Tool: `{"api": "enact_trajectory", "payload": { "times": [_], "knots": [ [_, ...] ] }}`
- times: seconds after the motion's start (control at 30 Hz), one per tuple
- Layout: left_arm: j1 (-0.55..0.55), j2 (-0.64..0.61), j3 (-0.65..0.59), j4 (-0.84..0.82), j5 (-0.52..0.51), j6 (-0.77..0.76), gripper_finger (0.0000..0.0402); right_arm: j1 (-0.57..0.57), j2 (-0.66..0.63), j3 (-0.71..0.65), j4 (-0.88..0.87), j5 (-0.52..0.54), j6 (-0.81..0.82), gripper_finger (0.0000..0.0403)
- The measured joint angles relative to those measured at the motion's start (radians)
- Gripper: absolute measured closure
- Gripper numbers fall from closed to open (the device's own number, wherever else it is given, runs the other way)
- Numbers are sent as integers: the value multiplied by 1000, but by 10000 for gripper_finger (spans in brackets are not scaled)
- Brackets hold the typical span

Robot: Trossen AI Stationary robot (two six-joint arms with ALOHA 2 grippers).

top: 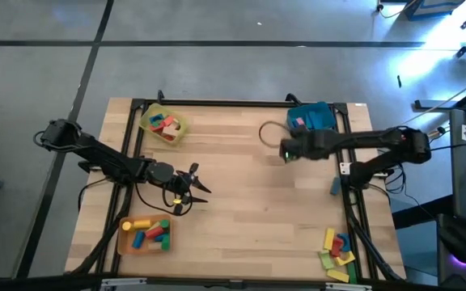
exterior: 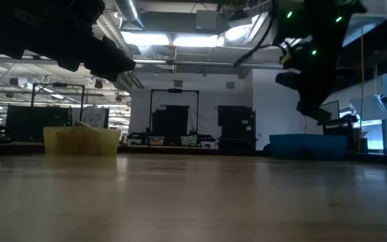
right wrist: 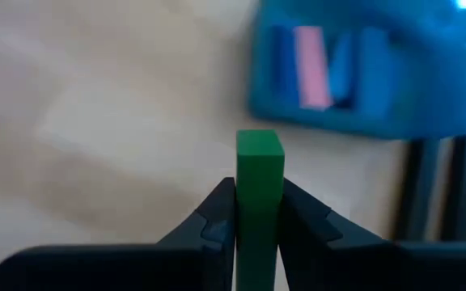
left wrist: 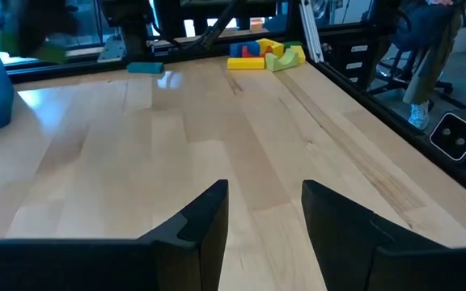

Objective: Sort blocks by size
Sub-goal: Put the green rectangular block into the blue bin, then put the blue rectangular block into the blue bin

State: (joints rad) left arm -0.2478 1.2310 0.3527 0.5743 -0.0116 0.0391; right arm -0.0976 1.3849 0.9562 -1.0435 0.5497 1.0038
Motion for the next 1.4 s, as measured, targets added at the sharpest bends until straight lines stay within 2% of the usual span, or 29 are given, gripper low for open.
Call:
{"api": "enact_trajectory", "payload": {
  "times": [0.17,0.4,0.53,0.67,0.93,1.07,1.3,1.4],
  "knots": [
    [0,0,0,-2,0,11,259,-211,0,0,26,68,-171,334],
    [0,0,0,-2,0,23,259,-430,4,0,222,108,-409,333],
    [0,0,0,-2,0,29,259,-510,34,0,307,50,-489,334],
    [0,0,0,-2,0,41,259,-571,96,0,320,24,-537,334],
    [0,0,0,-8,0,52,259,-639,157,0,335,-11,-545,330],
    [0,0,0,-8,0,52,259,-651,157,0,340,-12,-541,299],
    [0,0,0,-9,0,48,259,-648,157,0,337,-36,-539,206],
    [0,0,0,-9,0,48,259,-647,141,0,326,-82,-538,175]
  ]
}}
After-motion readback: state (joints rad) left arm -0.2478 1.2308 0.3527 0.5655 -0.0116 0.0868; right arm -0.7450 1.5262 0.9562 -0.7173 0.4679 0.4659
